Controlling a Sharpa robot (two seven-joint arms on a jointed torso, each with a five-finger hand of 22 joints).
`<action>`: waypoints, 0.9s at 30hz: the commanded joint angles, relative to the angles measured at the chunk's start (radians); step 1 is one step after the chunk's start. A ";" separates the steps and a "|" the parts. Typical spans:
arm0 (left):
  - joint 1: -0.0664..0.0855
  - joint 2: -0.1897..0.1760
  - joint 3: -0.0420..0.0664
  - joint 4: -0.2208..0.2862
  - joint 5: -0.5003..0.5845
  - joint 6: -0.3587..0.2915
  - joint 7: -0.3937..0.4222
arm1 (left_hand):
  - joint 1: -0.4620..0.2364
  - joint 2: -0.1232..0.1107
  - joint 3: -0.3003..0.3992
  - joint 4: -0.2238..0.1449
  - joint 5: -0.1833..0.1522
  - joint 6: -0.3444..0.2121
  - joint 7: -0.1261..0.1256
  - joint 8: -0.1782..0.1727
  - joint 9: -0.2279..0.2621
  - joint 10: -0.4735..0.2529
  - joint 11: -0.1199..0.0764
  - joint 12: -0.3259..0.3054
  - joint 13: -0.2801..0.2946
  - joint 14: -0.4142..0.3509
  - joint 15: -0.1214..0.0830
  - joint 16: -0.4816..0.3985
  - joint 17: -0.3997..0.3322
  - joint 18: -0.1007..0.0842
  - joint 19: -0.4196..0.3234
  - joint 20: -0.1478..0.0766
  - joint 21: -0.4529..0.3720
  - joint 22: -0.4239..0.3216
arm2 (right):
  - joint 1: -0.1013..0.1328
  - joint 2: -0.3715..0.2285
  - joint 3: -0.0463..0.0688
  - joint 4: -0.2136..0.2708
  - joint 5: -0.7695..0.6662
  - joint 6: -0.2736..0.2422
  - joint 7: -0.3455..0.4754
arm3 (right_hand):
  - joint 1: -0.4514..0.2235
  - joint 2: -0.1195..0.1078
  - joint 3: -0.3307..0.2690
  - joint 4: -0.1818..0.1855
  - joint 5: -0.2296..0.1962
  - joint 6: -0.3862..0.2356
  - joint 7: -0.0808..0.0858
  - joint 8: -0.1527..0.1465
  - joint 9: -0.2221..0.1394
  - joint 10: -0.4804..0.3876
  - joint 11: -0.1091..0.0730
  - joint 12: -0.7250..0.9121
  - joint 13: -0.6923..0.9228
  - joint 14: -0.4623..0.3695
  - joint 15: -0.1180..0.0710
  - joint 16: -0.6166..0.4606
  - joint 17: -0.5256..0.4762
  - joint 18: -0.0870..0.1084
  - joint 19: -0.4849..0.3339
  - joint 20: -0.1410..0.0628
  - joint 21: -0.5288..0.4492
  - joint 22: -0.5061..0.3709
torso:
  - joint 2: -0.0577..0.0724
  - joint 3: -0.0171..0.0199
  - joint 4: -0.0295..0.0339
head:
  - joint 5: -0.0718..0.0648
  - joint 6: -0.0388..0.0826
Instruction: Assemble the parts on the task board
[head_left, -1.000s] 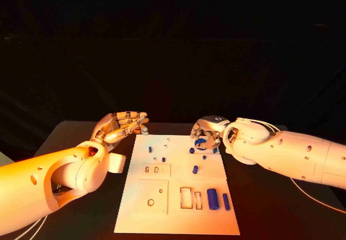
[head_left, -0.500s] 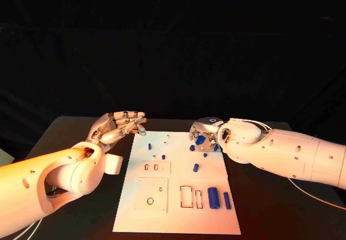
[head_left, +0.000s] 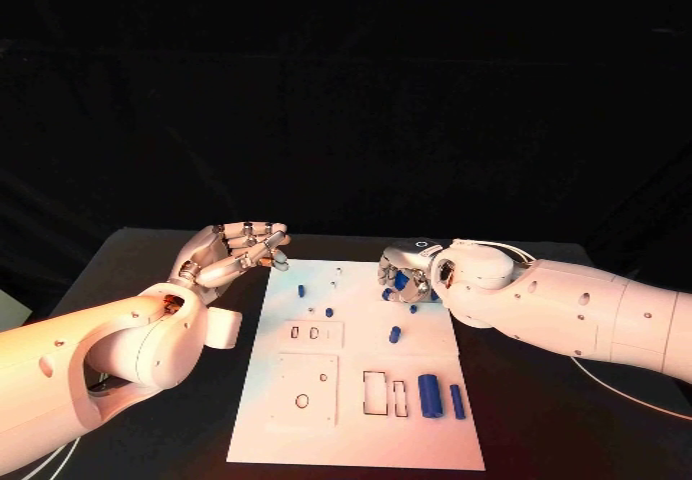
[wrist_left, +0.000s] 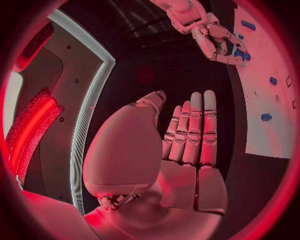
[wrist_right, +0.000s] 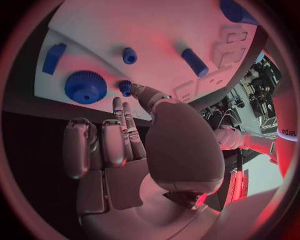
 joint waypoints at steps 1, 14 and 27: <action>0.003 -0.001 0.001 0.004 -0.004 0.019 0.002 | -0.006 -0.005 0.006 -0.001 -0.006 0.007 -0.001 0.000 -0.001 0.005 0.000 -0.004 0.002 -0.007 0.000 0.006 0.001 0.009 -0.007 0.002 0.005 0.001 | -0.002 0.006 -0.001 -0.009 -0.007 0.036 -0.003 | 0.002 0.011 0.005 0.004 0.005 0.009 -0.001 0.006 0.003 -0.001 -0.001 0.000 0.002 0.047 0.004 0.008 0.002 -0.010 0.001 0.003 0.007 0.002 | 0.004 -0.0013 0.0010 | 0.000 0.000; 0.004 -0.004 0.001 0.005 -0.003 0.022 0.000 | -0.006 -0.004 0.007 -0.001 -0.006 0.007 -0.001 0.000 -0.001 0.006 -0.001 -0.003 0.002 -0.009 0.000 0.007 0.002 0.009 -0.009 0.002 0.008 0.003 | -0.008 0.013 -0.002 -0.018 -0.004 0.038 0.002 | 0.007 0.033 0.048 0.011 0.005 0.040 -0.002 0.025 0.023 0.027 -0.005 0.004 0.006 0.046 0.002 0.023 0.010 -0.012 0.005 0.004 0.021 0.024 | 0.007 -0.0024 -0.0001 | 0.001 -0.006; 0.004 -0.003 0.001 0.003 -0.003 0.025 -0.004 | -0.004 -0.001 0.011 -0.001 -0.007 0.008 -0.002 0.000 -0.001 0.007 -0.001 -0.003 0.002 -0.012 0.000 0.009 0.004 0.009 -0.012 0.002 0.015 0.007 | -0.011 0.015 -0.002 -0.010 -0.002 -0.124 0.001 | 0.031 0.071 0.117 -0.025 -0.041 0.085 -0.020 0.074 0.080 0.114 -0.030 0.011 0.025 0.047 -0.018 0.041 0.015 -0.021 0.021 -0.014 0.056 0.077 | 0.008 -0.0030 0.0010 | 0.000 -0.003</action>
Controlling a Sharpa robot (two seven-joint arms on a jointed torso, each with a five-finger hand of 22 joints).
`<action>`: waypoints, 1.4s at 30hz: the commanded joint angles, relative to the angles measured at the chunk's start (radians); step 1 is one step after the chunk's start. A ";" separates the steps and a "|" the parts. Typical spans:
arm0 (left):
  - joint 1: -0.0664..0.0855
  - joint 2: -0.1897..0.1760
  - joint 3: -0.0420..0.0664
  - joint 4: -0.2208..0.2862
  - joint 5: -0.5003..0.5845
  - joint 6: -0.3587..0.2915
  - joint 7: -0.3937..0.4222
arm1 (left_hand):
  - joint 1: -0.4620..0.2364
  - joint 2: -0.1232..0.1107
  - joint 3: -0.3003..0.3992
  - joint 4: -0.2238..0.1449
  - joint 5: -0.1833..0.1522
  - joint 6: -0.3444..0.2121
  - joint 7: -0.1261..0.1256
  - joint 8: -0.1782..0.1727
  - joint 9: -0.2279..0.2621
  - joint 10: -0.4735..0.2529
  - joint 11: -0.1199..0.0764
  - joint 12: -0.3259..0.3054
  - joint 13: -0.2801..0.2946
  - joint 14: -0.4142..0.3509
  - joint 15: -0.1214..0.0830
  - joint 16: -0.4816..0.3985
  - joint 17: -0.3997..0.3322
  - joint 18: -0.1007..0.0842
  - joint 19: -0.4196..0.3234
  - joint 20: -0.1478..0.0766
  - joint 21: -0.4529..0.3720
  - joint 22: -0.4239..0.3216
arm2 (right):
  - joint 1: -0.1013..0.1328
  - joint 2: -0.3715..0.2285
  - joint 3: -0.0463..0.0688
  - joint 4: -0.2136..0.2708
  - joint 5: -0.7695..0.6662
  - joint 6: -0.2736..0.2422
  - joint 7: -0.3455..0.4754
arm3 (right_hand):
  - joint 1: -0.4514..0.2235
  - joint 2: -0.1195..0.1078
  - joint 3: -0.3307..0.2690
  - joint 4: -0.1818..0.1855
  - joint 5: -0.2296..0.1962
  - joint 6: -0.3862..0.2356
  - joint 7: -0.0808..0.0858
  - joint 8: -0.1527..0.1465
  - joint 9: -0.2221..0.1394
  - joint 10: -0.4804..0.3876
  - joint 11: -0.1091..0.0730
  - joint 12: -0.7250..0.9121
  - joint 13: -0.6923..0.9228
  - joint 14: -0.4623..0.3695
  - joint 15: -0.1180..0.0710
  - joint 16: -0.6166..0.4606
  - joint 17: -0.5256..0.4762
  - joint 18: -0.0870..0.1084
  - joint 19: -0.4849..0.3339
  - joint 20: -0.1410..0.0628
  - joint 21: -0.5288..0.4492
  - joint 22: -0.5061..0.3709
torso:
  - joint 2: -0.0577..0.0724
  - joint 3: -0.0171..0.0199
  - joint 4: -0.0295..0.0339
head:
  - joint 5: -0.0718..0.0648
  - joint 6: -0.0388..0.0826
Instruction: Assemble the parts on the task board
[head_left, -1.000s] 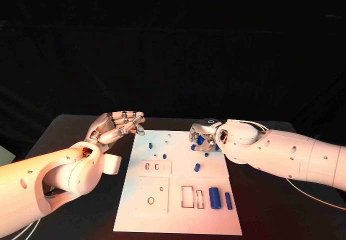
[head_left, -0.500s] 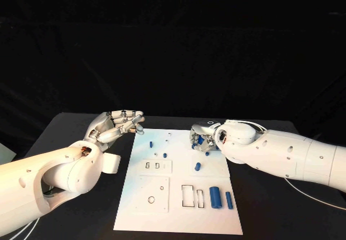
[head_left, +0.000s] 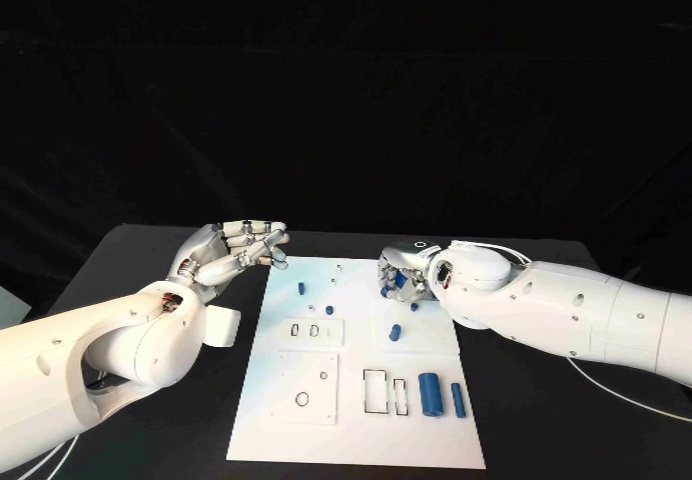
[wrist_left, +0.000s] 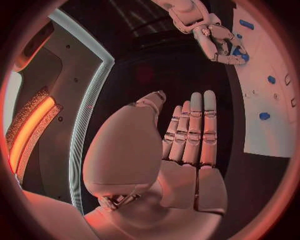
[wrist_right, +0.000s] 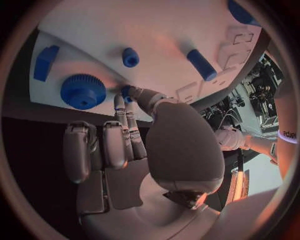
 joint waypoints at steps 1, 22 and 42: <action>0.002 0.001 0.001 0.002 -0.003 0.021 0.002 | -0.004 -0.001 0.006 -0.001 -0.007 0.008 -0.002 0.000 -0.001 0.007 -0.001 -0.003 0.001 -0.005 0.000 0.005 0.001 0.010 -0.005 0.002 0.004 0.001 | -0.001 0.002 0.000 0.006 -0.006 -0.110 -0.003 | 0.011 0.023 0.006 -0.009 0.002 0.007 0.000 0.009 0.013 0.016 -0.003 0.005 0.007 0.043 -0.008 0.006 0.001 -0.008 0.007 -0.007 0.006 0.059 | 0.001 -0.0005 0.0005 | 0.000 0.003; 0.002 0.009 0.001 -0.001 -0.001 0.027 -0.001 | 0.001 0.000 0.011 -0.004 -0.007 0.008 -0.002 0.000 -0.001 0.007 -0.001 -0.003 0.001 -0.008 0.000 0.008 0.004 0.010 -0.010 0.002 0.011 0.006 | -0.002 0.145 0.007 -0.095 -0.029 -0.280 -0.066 | -0.004 0.013 0.005 -0.018 -0.005 0.002 0.000 0.015 0.030 0.019 -0.003 -0.004 0.011 0.044 -0.009 0.011 0.002 -0.010 0.010 -0.009 0.012 0.069 | 0.006 -0.0030 0.0041 | 0.002 0.018; 0.006 0.018 0.001 -0.001 -0.001 0.028 -0.005 | 0.002 0.000 0.013 -0.005 -0.007 0.008 -0.002 0.000 -0.001 0.007 -0.001 -0.004 0.001 -0.009 0.000 0.009 0.005 0.010 -0.012 0.002 0.016 0.009 | -0.032 0.247 0.006 -0.221 -0.031 -0.263 -0.042 | -0.014 0.005 0.008 -0.020 0.000 -0.009 0.003 0.012 0.035 0.011 0.001 -0.008 0.011 0.044 -0.006 0.015 0.005 -0.010 0.010 -0.008 0.013 0.071 | 0.009 -0.0059 0.0110 | 0.009 0.015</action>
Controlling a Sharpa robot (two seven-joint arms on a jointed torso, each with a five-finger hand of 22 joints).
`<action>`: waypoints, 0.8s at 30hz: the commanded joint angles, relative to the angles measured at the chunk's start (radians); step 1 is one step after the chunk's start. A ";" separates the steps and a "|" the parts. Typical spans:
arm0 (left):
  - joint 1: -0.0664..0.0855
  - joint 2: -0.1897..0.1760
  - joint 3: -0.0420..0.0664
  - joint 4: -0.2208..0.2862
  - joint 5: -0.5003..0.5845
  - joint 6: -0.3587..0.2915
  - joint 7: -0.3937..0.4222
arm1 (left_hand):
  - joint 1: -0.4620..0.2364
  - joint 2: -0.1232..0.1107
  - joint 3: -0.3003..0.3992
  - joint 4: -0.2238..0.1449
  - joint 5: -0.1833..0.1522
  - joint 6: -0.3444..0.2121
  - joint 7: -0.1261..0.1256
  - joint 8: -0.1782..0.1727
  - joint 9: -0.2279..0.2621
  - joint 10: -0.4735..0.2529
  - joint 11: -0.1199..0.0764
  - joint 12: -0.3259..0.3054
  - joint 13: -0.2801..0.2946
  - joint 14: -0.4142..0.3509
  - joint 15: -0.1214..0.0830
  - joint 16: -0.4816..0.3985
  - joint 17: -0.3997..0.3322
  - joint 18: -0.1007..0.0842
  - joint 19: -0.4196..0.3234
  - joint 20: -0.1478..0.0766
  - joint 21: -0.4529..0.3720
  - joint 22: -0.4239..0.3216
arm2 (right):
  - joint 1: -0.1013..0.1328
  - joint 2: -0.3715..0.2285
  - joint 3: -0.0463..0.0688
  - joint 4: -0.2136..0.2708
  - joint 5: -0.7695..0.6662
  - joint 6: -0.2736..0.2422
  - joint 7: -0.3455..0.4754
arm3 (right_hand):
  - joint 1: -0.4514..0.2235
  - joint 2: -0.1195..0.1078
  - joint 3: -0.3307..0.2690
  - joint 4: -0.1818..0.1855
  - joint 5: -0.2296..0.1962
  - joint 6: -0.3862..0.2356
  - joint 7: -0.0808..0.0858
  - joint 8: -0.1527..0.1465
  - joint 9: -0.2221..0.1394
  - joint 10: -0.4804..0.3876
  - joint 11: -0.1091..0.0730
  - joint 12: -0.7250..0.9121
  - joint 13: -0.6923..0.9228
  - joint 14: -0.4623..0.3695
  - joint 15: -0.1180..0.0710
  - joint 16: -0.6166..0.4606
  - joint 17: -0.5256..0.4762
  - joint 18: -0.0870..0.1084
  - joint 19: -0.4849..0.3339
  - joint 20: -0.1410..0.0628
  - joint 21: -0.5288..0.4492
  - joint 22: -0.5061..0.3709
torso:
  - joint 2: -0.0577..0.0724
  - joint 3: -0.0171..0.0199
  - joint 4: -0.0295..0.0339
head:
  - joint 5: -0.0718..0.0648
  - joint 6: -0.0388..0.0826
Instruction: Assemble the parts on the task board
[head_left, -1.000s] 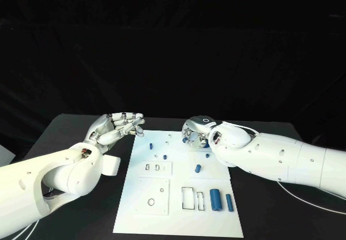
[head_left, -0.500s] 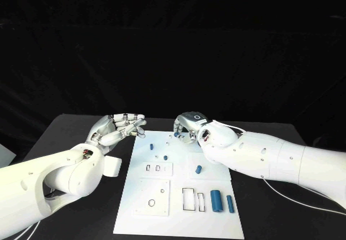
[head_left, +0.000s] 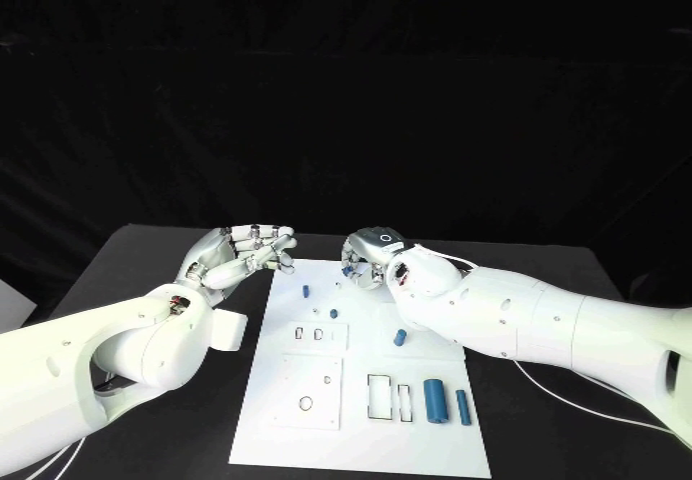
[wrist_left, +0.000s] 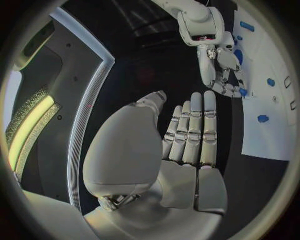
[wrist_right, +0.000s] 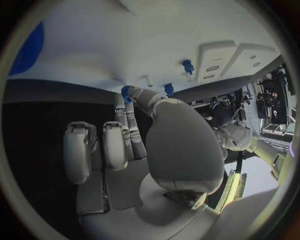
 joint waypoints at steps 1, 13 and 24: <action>0.003 0.003 0.001 0.002 -0.001 0.018 0.003 | 0.002 0.000 0.008 0.001 -0.004 0.005 0.001 0.000 -0.001 0.007 -0.001 -0.004 0.001 -0.009 0.000 0.004 0.001 0.010 -0.005 0.002 0.003 0.001 | -0.003 0.009 0.000 -0.012 -0.014 -0.001 0.010 | -0.011 -0.003 0.001 -0.002 0.006 -0.005 0.004 0.007 0.006 0.000 0.000 -0.002 0.001 0.041 -0.002 0.004 0.000 -0.010 0.006 -0.004 0.002 0.071 | 0.001 -0.0009 -0.0003 | 0.004 0.000; 0.005 0.004 0.001 0.001 -0.001 0.020 0.001 | 0.002 -0.001 0.008 0.001 -0.004 0.004 0.002 -0.001 -0.002 0.006 -0.001 -0.004 0.001 -0.010 0.000 0.005 0.002 0.010 -0.007 0.002 0.006 0.003 | -0.004 0.026 0.000 -0.033 -0.023 -0.016 -0.008 | -0.012 -0.003 0.002 -0.002 0.006 -0.006 0.004 0.006 0.006 -0.001 0.000 -0.002 0.001 0.041 -0.002 0.003 -0.001 -0.010 0.007 -0.004 0.002 0.072 | 0.001 -0.0006 -0.0003 | 0.006 0.003; 0.006 0.005 0.002 0.001 -0.001 0.022 -0.004 | 0.001 -0.002 0.009 0.001 -0.004 0.004 0.003 -0.001 -0.002 0.006 0.000 -0.004 0.000 -0.011 0.001 0.005 0.002 0.010 -0.008 0.002 0.008 0.004 | -0.004 0.039 0.000 -0.048 -0.022 0.011 0.000 | -0.030 -0.019 0.007 0.001 0.002 -0.029 0.011 -0.006 0.010 -0.027 0.009 -0.005 -0.003 0.038 0.005 0.004 -0.006 -0.007 -0.004 0.002 -0.010 0.056 | 0.002 -0.0016 -0.0019 | 0.010 0.004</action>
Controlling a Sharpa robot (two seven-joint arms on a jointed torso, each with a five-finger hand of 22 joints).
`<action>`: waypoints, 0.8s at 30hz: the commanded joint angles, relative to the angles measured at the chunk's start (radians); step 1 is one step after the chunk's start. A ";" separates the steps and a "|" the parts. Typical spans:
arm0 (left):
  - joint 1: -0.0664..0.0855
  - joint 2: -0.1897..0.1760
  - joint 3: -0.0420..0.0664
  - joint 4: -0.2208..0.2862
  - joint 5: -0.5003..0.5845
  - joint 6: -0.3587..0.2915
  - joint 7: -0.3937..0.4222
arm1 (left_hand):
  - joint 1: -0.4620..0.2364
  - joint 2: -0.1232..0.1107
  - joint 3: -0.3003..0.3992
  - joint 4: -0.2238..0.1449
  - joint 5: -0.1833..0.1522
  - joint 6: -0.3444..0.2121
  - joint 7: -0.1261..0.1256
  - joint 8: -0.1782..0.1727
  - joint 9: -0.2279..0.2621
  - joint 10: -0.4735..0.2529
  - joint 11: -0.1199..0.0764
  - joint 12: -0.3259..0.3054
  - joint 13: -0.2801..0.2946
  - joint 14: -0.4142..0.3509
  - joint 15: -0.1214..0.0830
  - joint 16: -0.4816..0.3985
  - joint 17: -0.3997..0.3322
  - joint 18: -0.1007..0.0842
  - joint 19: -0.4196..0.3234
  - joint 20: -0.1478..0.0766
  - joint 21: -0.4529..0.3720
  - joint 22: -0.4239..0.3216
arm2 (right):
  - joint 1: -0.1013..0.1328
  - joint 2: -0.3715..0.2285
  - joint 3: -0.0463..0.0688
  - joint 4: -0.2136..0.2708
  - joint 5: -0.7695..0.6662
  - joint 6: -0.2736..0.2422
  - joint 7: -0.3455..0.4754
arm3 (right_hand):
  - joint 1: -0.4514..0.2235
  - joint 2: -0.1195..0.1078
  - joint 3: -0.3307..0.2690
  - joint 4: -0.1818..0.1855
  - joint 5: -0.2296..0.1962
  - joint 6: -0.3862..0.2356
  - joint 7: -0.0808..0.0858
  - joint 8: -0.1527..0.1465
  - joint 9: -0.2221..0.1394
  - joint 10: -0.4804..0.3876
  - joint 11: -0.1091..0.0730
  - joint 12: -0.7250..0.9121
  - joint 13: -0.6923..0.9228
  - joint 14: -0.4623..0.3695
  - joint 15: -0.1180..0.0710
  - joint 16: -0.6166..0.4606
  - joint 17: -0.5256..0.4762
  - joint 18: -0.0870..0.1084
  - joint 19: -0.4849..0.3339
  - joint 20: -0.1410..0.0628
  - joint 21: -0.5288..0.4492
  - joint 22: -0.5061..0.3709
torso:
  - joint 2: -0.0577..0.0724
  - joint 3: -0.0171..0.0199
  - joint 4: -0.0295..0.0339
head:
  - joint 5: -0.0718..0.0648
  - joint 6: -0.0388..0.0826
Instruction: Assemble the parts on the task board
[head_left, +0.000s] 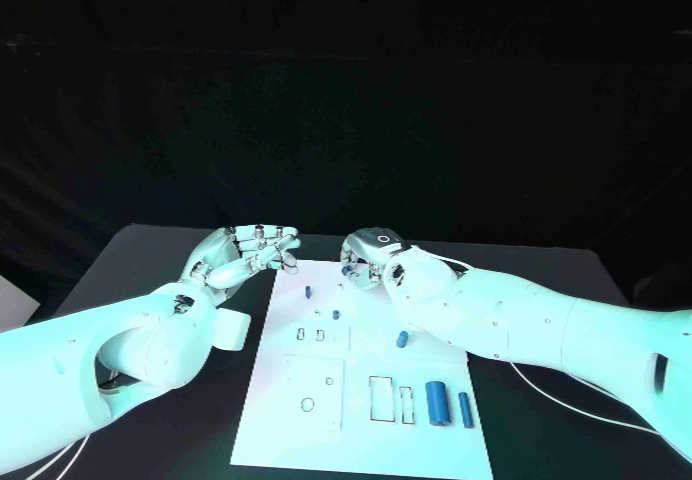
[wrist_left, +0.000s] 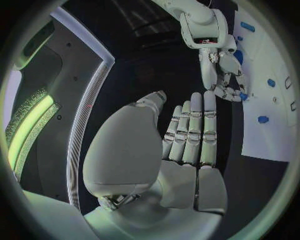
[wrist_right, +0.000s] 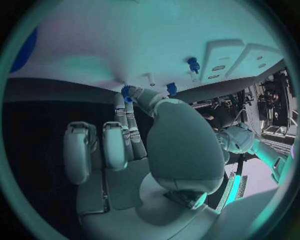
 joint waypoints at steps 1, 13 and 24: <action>0.003 0.003 0.001 0.002 -0.001 0.020 0.001 | 0.001 -0.002 0.006 -0.002 -0.005 0.004 0.003 -0.001 -0.001 0.005 0.000 -0.005 0.000 -0.008 -0.003 0.005 0.001 0.010 -0.005 -0.001 0.005 0.002 | -0.001 0.005 0.000 -0.010 -0.013 0.024 0.006 | -0.018 -0.007 0.010 0.003 -0.001 -0.023 0.006 -0.016 0.001 -0.034 0.008 -0.005 -0.010 0.035 0.010 0.000 -0.012 -0.003 -0.012 0.005 -0.019 0.041 | 0.000 -0.0002 -0.0006 | 0.001 0.000; 0.004 0.003 0.001 0.000 -0.001 0.023 -0.003 | 0.001 -0.002 0.006 -0.001 -0.005 0.003 0.003 -0.001 -0.001 0.005 0.000 -0.005 0.000 -0.010 -0.002 0.005 0.001 0.010 -0.007 -0.001 0.006 0.003 | -0.001 0.017 -0.001 -0.038 -0.008 0.017 0.011 | -0.028 -0.032 0.008 -0.001 -0.004 -0.069 0.024 -0.046 0.008 -0.169 0.036 -0.003 -0.042 0.012 0.032 -0.041 -0.092 0.028 -0.090 0.028 -0.129 -0.096 | 0.001 0.0005 -0.0012 | 0.004 0.003; 0.004 0.003 0.001 -0.002 -0.001 0.026 -0.006 | 0.000 -0.002 0.007 -0.001 -0.006 0.003 0.003 -0.001 -0.001 0.005 0.000 -0.005 0.000 -0.012 -0.002 0.005 0.001 0.010 -0.008 -0.001 0.008 0.004 | 0.001 -0.001 -0.001 -0.014 0.001 0.016 0.016 | -0.026 -0.034 -0.019 -0.002 -0.008 -0.094 0.019 -0.065 0.006 -0.196 0.038 -0.002 -0.046 0.005 0.035 -0.056 -0.122 0.036 -0.110 0.031 -0.165 -0.136 | 0.000 -0.0002 -0.0017 | 0.003 0.003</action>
